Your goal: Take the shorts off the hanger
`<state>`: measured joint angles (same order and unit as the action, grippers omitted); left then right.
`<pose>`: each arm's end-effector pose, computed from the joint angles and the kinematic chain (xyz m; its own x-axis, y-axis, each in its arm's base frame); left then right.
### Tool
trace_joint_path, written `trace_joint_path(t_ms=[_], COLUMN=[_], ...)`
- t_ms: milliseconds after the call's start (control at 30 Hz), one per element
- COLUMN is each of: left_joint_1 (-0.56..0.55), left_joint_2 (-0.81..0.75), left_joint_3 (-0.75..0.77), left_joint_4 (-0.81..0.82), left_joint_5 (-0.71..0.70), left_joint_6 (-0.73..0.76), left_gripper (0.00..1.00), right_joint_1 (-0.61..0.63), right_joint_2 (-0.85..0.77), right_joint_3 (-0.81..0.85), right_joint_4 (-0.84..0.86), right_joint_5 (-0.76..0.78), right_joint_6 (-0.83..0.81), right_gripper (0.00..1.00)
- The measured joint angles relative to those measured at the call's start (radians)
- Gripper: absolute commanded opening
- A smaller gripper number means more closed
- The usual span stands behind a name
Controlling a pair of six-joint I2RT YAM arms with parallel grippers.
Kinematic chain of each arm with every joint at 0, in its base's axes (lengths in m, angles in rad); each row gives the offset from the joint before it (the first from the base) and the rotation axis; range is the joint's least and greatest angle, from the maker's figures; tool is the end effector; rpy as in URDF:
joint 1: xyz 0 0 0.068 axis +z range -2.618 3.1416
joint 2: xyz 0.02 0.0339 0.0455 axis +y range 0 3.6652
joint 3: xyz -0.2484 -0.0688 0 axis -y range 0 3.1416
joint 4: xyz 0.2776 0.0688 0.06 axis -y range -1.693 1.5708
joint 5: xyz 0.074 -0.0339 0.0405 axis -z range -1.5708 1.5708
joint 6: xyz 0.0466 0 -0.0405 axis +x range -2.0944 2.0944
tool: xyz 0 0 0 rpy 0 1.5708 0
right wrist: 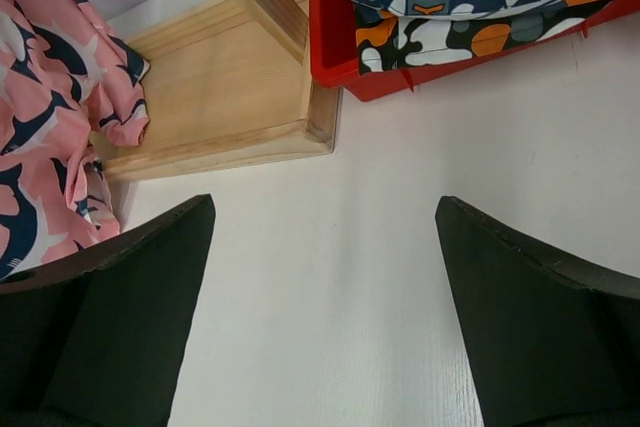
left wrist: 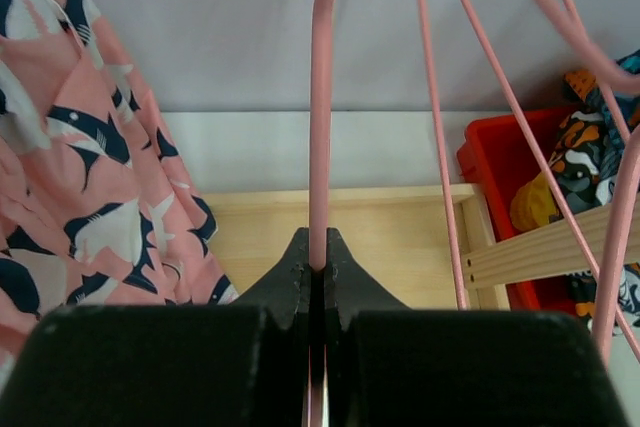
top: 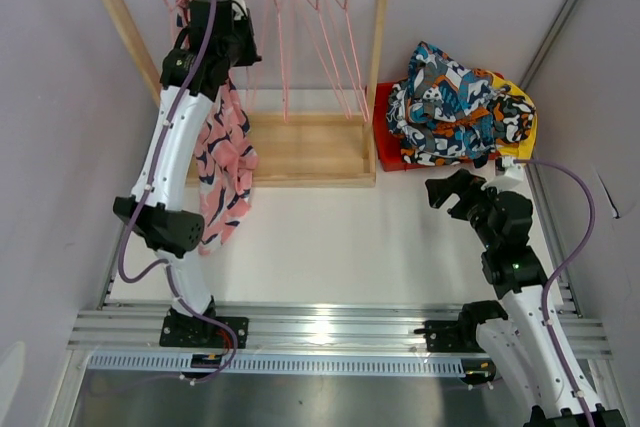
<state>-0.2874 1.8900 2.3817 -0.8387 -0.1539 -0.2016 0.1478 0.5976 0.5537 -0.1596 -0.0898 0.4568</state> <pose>0.4117 -0.1143 0.4925 -0.3479 -0.1035 -0.9318 0.0737 0.9878 -0.1372 0.2096 0.0354 0.2767 -0.2824 0.4021 -0.8710 -0.1214 0.8856 0.4482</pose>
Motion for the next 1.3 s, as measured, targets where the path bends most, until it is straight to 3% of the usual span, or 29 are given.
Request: trace_joint_path(t_ms=[233, 367, 400, 500, 700, 833, 1100, 1300], left_joint_1=[0.000, 0.001, 0.001, 0.001, 0.005, 0.039, 0.183, 0.225], left_joint_2=[-0.175, -0.323, -0.356, -0.460, -0.633, -0.652, -0.500, -0.383], left_joint_3=[-0.299, -0.460, -0.486, -0.554, -0.602, -0.591, -0.496, -0.355], left_joint_4=[0.151, 0.145, 0.140, 0.147, 0.180, 0.188, 0.169, 0.148], left_joint_5=[0.030, 0.047, 0.054, 0.056, -0.011, -0.047, -0.061, -0.063], left_joint_6=[-0.018, -0.029, -0.033, -0.034, -0.018, -0.006, 0.001, 0.002], left_gripper=[0.15, 0.36, 0.45, 0.55, 0.62, 0.64, 0.66, 0.66], right_joint_1=[0.000, 0.002, 0.002, 0.006, 0.025, 0.040, 0.045, 0.046], right_joint_2=[-0.014, -0.024, -0.026, -0.026, -0.041, -0.051, -0.079, -0.083], right_joint_3=[0.000, 0.000, 0.000, 0.000, -0.007, -0.013, -0.017, -0.029], right_joint_4=[-0.010, -0.011, -0.011, -0.011, -0.011, -0.019, -0.051, -0.052], right_joint_5=[-0.006, -0.010, -0.013, -0.014, -0.017, -0.016, -0.013, -0.012], right_joint_6=[0.000, 0.000, 0.000, 0.001, 0.011, 0.014, 0.013, 0.013], right_gripper=[1.00, 1.00, 1.00, 1.00, 1.00, 1.00, 1.00, 1.00])
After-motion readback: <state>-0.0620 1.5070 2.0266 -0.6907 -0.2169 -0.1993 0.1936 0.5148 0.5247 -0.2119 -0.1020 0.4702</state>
